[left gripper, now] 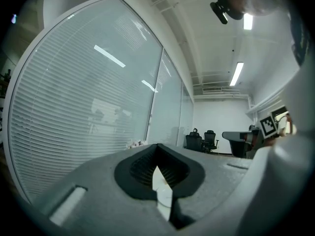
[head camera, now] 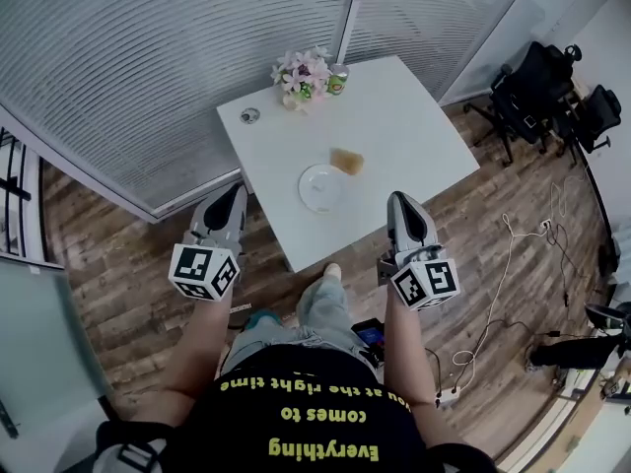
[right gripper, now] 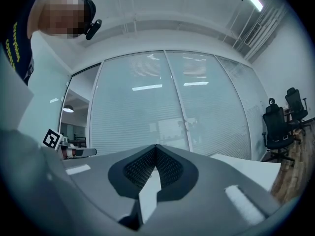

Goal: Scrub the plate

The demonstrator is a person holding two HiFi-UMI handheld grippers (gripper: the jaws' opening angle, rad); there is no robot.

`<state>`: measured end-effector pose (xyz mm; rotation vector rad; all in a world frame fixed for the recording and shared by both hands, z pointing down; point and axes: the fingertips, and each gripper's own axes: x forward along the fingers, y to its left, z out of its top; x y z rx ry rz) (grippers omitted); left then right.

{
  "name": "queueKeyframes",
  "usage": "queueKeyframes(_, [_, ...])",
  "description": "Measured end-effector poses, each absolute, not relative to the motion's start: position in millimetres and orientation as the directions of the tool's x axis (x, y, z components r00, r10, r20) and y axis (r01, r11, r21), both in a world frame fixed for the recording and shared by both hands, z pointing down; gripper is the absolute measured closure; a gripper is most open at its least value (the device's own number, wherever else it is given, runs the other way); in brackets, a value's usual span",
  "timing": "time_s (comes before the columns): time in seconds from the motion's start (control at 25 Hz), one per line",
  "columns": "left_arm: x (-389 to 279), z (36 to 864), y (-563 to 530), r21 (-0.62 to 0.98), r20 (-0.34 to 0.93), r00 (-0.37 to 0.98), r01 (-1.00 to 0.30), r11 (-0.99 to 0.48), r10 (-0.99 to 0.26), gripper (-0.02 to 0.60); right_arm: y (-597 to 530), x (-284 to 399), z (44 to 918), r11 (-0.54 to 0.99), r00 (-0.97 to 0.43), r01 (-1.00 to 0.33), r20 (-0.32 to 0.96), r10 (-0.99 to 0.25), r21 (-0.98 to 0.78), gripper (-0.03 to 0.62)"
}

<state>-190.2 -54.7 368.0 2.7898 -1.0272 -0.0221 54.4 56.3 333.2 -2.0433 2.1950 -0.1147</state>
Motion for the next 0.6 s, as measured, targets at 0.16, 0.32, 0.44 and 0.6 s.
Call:
queueKeyframes(0.16, [-178.1, 369.8, -74.4, 0.167, 0.052, 0.717, -0.692, -0.702, -0.695, 0.582, 25.9, 77.5, 335.8, 0.125, -0.12, -0.98, -0.041, -0.992, -0.156, 0.589])
queueKeyframes(0.32, [-164.6, 371.8, -94.1, 0.158, 0.066, 0.67, -0.738, -0.656, -0.739, 0.581, -9.8, 96.6, 337.8, 0.188, -0.187, -0.968, -0.027, -0.982, -0.167, 0.589])
queueKeyframes(0.44, [-156.9, 372.5, -107.0, 0.159, 0.067, 0.631, -0.771, -0.616, -0.773, 0.581, -36.1, 106.0, 334.6, 0.246, -0.245, -0.954, -0.029, -0.969, -0.17, 0.589])
queueKeyframes(0.6, [-147.7, 372.2, -116.6, 0.149, 0.07, 0.585, -0.807, -0.572, -0.808, 0.581, -61.7, 117.6, 338.7, 0.307, -0.309, -0.936, -0.018, -0.951, -0.175, 0.589])
